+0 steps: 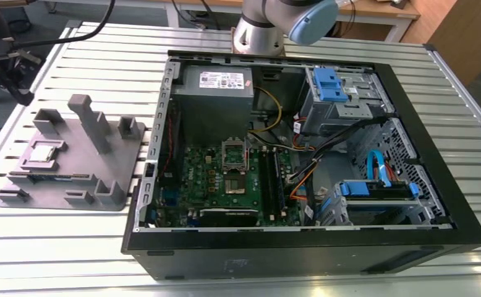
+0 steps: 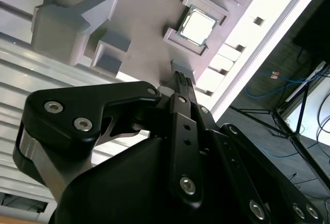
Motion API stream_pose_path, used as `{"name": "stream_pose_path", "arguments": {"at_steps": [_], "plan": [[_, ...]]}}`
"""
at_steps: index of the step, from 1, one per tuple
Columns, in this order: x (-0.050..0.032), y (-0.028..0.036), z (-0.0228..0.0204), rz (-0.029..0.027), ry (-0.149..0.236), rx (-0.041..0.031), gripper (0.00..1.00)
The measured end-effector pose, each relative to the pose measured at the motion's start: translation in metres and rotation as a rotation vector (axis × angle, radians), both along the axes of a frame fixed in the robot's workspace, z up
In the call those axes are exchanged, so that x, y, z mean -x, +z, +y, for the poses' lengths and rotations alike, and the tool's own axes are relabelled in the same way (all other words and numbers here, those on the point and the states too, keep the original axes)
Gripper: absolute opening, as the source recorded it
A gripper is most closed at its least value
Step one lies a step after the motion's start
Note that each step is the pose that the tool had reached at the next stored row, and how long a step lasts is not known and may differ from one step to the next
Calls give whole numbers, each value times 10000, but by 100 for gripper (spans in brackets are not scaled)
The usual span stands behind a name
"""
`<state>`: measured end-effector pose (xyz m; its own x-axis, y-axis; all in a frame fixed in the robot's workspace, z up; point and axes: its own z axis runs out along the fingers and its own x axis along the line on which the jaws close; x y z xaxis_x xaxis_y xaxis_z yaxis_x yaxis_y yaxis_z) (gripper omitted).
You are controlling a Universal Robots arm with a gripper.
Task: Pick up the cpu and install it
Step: 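Reach for the cpu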
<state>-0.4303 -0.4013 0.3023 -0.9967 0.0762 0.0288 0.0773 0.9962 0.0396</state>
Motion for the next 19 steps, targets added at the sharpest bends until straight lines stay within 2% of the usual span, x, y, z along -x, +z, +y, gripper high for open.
{"name": "stream_pose_path", "arguments": {"at_steps": [4, 16, 19], "plan": [[4, -35, -2, 0, 1, 9, 11], [6, -52, -2, -1, 0, 11, 11], [6, -56, -26, 0, -1, 11, 11]]}}
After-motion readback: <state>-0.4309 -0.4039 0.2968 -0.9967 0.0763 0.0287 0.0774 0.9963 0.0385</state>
